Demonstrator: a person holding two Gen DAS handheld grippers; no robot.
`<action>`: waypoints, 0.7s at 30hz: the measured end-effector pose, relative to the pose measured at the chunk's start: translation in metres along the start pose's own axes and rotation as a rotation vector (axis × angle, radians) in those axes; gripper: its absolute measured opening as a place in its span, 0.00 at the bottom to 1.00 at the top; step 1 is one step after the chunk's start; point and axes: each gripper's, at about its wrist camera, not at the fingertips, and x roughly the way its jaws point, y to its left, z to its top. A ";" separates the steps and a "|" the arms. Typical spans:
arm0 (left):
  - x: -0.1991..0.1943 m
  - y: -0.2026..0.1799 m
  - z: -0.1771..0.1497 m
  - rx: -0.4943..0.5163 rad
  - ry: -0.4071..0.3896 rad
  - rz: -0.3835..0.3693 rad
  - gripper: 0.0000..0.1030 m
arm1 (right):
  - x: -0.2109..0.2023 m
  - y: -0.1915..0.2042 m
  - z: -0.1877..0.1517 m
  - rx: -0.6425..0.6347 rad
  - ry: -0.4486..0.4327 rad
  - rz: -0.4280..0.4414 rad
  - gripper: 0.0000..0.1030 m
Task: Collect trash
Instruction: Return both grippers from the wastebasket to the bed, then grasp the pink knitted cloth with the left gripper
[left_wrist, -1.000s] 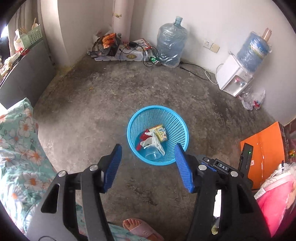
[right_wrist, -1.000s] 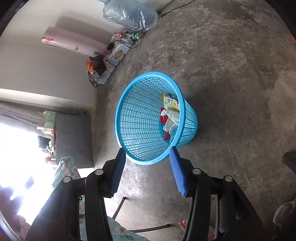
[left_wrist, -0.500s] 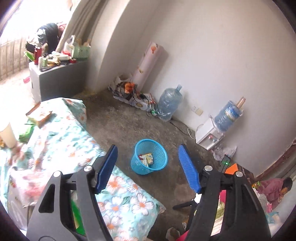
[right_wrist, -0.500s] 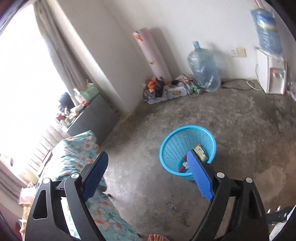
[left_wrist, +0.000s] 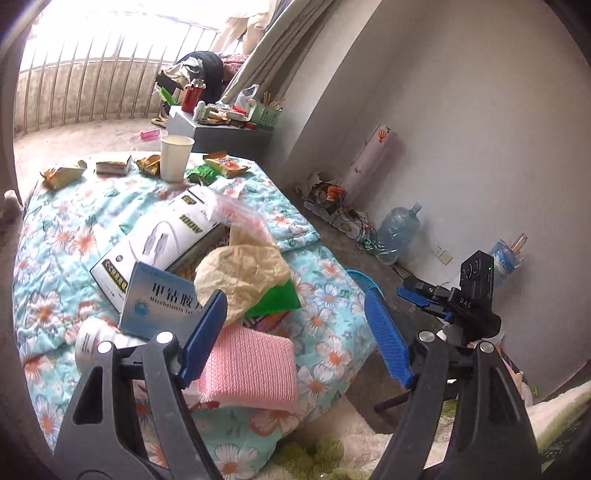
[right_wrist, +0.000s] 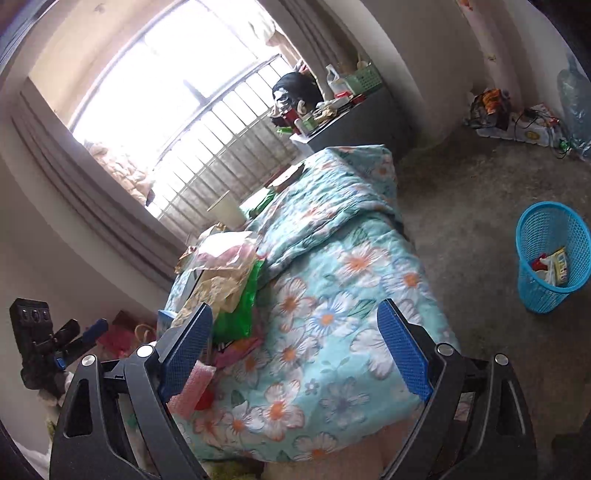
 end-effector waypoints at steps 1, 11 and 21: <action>0.001 0.005 -0.010 -0.008 0.009 0.011 0.70 | 0.008 0.009 -0.006 0.001 0.034 0.032 0.86; 0.027 0.040 -0.044 -0.061 0.096 0.077 0.70 | 0.057 0.050 -0.047 0.053 0.235 0.134 0.76; 0.046 0.062 -0.047 -0.128 0.145 0.007 0.57 | 0.105 0.058 -0.077 0.174 0.414 0.228 0.48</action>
